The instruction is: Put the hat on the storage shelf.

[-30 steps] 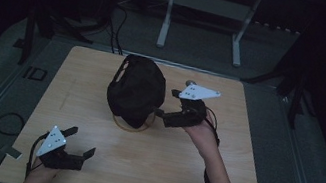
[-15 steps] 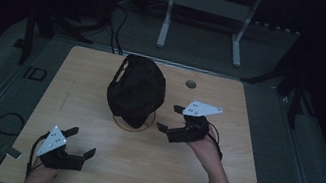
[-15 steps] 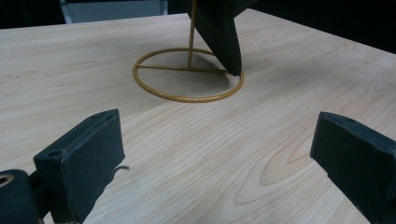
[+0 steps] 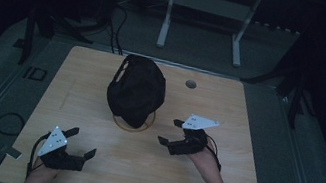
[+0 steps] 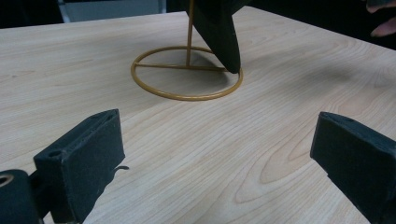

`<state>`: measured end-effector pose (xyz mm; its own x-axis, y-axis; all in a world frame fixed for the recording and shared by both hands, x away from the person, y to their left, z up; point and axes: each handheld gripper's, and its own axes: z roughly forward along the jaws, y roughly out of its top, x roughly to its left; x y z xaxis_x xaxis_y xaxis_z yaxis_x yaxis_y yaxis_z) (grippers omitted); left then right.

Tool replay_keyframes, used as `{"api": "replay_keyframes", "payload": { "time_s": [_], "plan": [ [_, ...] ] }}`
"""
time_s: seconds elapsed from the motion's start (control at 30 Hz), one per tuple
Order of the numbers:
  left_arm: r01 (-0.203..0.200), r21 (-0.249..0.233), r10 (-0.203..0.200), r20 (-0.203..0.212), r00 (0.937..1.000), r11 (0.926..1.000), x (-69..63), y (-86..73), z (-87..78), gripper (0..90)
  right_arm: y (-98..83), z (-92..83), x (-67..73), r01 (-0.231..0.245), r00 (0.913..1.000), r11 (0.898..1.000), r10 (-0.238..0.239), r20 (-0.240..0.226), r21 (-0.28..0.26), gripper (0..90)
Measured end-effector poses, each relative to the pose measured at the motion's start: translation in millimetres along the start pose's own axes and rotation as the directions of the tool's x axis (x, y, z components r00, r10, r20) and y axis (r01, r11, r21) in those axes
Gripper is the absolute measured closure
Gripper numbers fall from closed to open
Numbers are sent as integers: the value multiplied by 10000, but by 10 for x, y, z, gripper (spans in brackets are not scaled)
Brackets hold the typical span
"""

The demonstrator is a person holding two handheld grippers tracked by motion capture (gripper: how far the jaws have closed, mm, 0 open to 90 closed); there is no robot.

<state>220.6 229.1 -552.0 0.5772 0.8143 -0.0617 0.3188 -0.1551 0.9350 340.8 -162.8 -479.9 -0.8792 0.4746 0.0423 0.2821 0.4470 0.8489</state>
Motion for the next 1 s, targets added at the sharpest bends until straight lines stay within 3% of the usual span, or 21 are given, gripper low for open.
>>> {"api": "replay_keyframes", "payload": {
  "time_s": [0.23, 0.53, 0.7, 0.8, 1.0],
  "plan": [
    [-26, 13, 26, -54, 10000, 10000, 1, 4, 0, 33, -186, 49, 2, 29, 9997, 9991, -18, -256, 429, 136],
    [31, -28, -32, -45, 10000, 10000, 1, 7, -3, 33, -382, 89, -1, -309, 9993, 9973, 322, -182, 669, 137],
    [41, -21, -42, -53, 10000, 10000, 3, 5, -3, 33, -497, 82, 9, -475, 9989, 9954, 474, 28, 834, 139],
    [22, 14, -22, -69, 10000, 10000, -1, 5, -3, 33, -520, 40, 17, -432, 9990, 9966, 421, 174, 698, 139],
    [33, -6, -33, -55, 10000, 10000, -19, 18, -2, 33, -621, 27, 27, -256, 9991, 9952, 224, 348, 949, 140]
  ]
}}
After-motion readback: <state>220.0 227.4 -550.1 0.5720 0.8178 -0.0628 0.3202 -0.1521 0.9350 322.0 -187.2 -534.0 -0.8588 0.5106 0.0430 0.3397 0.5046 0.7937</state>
